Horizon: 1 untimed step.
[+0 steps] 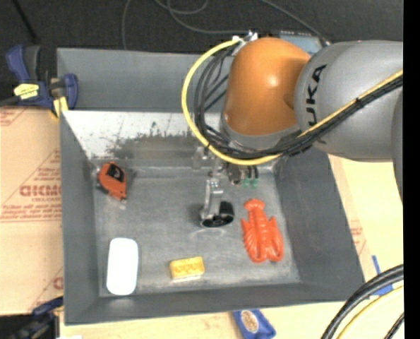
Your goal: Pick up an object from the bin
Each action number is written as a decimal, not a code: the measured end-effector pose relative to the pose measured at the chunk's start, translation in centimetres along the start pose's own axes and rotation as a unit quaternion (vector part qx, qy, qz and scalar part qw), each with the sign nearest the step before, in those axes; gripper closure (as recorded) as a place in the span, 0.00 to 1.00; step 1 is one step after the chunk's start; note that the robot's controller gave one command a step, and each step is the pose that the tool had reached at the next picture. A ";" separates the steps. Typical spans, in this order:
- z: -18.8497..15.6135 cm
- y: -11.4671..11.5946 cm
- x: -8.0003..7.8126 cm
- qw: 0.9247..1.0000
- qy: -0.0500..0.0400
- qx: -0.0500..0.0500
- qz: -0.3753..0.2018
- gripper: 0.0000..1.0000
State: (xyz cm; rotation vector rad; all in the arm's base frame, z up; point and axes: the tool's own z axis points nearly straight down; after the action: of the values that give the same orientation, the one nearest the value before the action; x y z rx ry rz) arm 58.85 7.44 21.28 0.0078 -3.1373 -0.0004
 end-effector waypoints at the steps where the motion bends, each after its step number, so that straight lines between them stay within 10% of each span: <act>1: -0.5 0.0 -0.1 1.000 -0.004 0.000 0.001 0.00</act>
Offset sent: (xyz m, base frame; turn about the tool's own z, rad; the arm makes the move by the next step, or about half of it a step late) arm -0.0144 -0.0660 -0.1428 0.0297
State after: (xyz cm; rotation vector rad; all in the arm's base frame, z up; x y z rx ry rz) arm 58.98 7.41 21.77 0.0050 -3.1453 -0.0016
